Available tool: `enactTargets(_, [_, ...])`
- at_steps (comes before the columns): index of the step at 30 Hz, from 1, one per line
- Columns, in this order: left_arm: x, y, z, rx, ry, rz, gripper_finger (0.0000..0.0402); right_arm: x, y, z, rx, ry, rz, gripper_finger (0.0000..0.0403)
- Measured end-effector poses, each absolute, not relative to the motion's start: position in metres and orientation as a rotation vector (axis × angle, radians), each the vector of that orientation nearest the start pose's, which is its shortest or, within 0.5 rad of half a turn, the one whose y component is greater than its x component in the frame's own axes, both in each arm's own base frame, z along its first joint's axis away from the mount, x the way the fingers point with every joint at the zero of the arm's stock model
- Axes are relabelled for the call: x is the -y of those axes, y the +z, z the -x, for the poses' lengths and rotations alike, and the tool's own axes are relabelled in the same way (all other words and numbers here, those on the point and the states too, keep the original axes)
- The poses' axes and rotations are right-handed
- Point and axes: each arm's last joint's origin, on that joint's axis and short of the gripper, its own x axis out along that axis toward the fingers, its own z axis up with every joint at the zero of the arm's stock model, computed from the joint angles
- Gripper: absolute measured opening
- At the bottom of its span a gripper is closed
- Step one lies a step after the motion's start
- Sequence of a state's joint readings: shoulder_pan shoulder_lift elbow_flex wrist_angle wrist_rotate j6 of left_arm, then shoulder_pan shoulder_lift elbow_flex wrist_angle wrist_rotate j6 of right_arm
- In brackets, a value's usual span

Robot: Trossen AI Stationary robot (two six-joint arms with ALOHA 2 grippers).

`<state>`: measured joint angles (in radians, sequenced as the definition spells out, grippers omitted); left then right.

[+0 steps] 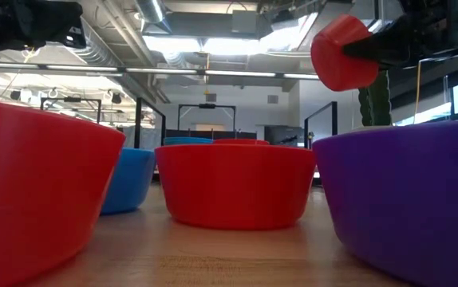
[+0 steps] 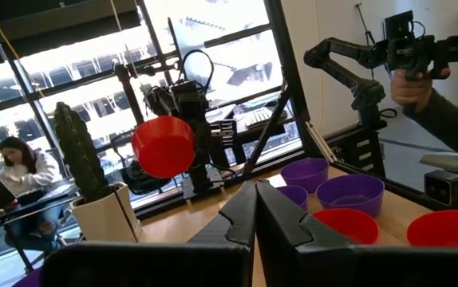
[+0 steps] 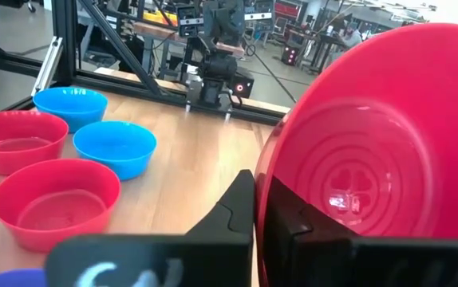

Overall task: Pick & Place Mini bowls
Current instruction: Stack the red bowl on the red bowl on the shelf

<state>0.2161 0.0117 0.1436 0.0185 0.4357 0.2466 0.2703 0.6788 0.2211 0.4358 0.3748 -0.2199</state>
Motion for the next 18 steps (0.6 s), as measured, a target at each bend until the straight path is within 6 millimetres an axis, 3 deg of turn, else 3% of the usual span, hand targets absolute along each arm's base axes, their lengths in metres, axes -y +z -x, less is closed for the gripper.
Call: enactTargets(18, [-0.0061, 0.2124, -0.0846, 0.169, -0.201, -0.295, 0.0005, -0.0313, 0.2127, -0.1527, -0.033, -0.102, 0.228, 0.0006])
